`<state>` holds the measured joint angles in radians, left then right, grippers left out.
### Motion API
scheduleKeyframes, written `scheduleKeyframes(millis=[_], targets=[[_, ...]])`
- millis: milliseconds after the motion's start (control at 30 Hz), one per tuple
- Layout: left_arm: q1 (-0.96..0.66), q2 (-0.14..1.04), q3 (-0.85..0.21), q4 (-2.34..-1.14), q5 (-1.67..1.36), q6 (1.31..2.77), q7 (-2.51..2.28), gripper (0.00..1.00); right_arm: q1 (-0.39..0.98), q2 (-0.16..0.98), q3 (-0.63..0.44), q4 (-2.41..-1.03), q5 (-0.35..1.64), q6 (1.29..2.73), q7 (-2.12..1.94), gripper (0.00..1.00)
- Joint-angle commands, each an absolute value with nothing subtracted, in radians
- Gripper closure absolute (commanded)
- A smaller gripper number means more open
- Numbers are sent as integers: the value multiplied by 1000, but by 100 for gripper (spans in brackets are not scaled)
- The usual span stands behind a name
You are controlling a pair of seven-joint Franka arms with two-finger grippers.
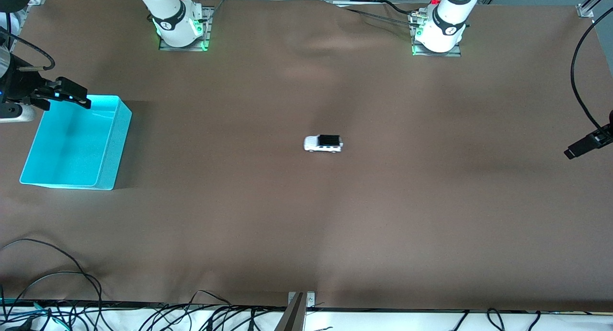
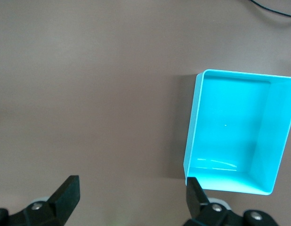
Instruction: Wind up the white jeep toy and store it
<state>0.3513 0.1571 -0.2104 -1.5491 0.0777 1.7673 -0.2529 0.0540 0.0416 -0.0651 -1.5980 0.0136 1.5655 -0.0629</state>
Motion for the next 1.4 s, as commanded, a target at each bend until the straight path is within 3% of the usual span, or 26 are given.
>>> scheduleKeyframes(millis=[0,501,1368], targets=[[347,183,-218,-1468,20,1697,-46,0,54,48,-61,-1575,-2,1559,-64,0],[342,169,-296,-1456,2,1603,18,0,54,48,-61,-1577,-2,1559,-64,0],[353,164,-301,-1465,-2,1605,23,0,52,46,-63,-1575,11,1554,-63,0]])
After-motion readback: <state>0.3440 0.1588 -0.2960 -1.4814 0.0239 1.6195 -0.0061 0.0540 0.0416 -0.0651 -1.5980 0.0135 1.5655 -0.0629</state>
